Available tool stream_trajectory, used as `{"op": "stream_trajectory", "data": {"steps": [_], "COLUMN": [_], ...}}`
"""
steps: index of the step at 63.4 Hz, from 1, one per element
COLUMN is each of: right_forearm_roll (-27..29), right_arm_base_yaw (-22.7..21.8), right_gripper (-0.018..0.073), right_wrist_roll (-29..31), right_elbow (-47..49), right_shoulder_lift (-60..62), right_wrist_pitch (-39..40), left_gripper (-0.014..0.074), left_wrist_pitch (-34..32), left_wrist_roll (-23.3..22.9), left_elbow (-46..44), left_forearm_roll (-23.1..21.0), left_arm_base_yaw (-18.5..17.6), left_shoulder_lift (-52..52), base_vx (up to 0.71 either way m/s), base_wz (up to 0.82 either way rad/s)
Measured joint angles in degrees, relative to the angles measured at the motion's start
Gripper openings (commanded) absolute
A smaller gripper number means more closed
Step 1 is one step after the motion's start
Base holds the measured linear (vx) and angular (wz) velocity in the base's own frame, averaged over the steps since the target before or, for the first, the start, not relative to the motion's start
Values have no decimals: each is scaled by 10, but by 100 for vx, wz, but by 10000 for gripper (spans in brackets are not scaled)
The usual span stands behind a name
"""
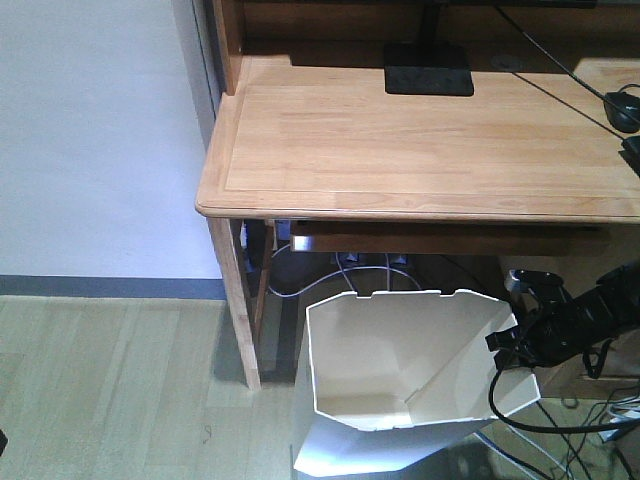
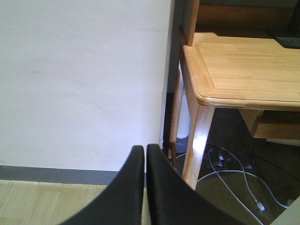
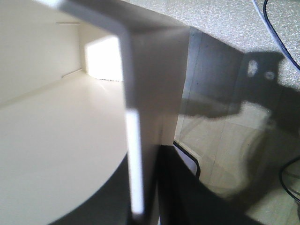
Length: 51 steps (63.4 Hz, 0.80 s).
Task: Move trash bin to bedside with robot
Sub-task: 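Close the right gripper on the bin rim and pull it out from under the desk, then hold the bin with the right gripper while the base turns toward the bed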
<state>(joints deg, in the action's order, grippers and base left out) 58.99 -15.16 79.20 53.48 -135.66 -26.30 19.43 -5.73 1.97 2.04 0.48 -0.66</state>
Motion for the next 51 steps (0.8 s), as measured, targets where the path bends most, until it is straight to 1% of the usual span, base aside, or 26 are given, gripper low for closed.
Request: {"op": "stream_trajectory", "data": {"steps": [31,51], "right_forearm_roll": [0,1], "right_arm_base_yaw": [-1,-1], "right_gripper": [-2,-2], "right_wrist_roll": [-2,-2], "right_elbow": [0,0], "right_shoulder_lift": [0,0], "right_wrist_pitch": [17,17], "left_gripper": [-6,-6], "left_wrist_pitch": [0,0], "left_wrist_roll": [0,0], "left_elbow": [0,0], "left_forearm_roll": [0,0], "left_arm_base_yaw": [0,0], "left_shoulder_lift": [0,0], "base_vx": [0,-4], "base_wz": [1,14]}}
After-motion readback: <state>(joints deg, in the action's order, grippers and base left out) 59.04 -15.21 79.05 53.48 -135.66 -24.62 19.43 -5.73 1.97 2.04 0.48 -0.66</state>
